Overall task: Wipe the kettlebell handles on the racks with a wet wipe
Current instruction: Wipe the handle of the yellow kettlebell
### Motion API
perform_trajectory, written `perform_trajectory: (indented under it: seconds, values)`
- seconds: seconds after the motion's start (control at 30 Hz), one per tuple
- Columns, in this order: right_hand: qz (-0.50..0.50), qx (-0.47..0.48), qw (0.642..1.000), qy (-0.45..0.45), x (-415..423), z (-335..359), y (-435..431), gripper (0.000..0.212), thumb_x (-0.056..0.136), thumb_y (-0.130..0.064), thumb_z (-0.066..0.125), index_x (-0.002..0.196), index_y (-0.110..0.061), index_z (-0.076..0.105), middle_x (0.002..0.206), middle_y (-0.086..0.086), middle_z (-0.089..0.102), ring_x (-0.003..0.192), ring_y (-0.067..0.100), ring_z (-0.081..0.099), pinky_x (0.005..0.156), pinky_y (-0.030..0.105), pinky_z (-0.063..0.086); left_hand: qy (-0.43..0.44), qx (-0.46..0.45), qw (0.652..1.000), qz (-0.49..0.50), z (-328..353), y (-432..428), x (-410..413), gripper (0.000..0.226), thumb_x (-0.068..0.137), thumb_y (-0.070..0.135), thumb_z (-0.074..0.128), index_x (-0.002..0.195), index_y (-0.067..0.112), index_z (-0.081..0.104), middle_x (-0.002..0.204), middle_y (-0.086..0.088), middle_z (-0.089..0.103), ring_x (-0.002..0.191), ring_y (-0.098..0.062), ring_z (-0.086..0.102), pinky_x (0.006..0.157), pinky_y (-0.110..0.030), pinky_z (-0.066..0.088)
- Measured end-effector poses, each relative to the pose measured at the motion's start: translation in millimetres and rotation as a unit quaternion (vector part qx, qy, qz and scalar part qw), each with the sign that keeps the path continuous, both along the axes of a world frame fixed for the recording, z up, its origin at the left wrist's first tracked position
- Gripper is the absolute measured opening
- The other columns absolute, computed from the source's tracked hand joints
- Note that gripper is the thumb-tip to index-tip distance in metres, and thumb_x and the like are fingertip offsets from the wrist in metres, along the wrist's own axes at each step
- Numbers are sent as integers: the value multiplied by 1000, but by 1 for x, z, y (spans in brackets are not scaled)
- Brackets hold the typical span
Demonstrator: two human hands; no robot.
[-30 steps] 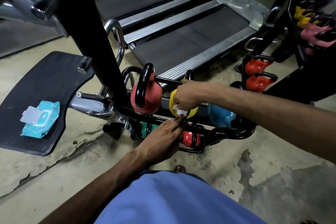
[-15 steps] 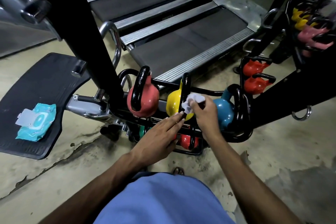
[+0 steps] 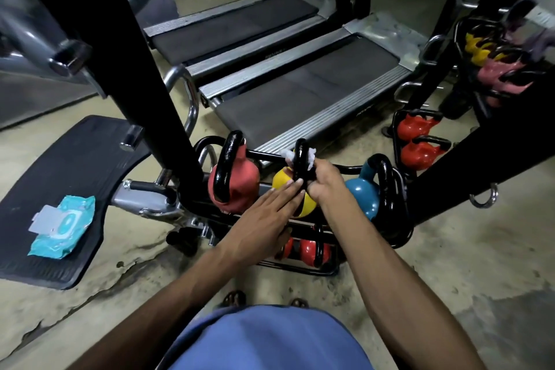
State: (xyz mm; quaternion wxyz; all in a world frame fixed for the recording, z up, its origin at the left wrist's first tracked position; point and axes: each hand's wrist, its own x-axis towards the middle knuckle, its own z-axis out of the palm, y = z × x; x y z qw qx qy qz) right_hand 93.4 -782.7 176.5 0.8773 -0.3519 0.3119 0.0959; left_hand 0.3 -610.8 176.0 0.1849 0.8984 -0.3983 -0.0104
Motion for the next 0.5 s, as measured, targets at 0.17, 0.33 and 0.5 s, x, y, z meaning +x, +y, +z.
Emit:
perform_trajectory:
  seconds: [0.17,0.33,0.5]
  values:
    - [-90,-340,936,-8,-10,-6,18,11,92,-16,60,95,-6,58,90,16,68,72,25,66,67,37,57,16,22,999,27,6,-7,9,97,81,17,61,164,16,11,173,0,-2,158,-10,-6,129,-36,11]
    - [46,-631,763,-132,19,6,-7,12,87,-16,66,86,-9,56,91,11,65,85,29,59,77,36,45,23,1,999,47,4,-12,4,100,77,14,66,164,13,16,173,-1,2,158,-11,1,127,-36,19]
    - [367,-735,562,-90,78,33,-18,31,94,-21,58,104,5,69,113,28,68,109,41,63,78,37,45,46,-9,997,55,10,-15,2,102,77,8,68,164,15,15,172,1,-1,158,-11,2,126,-37,19]
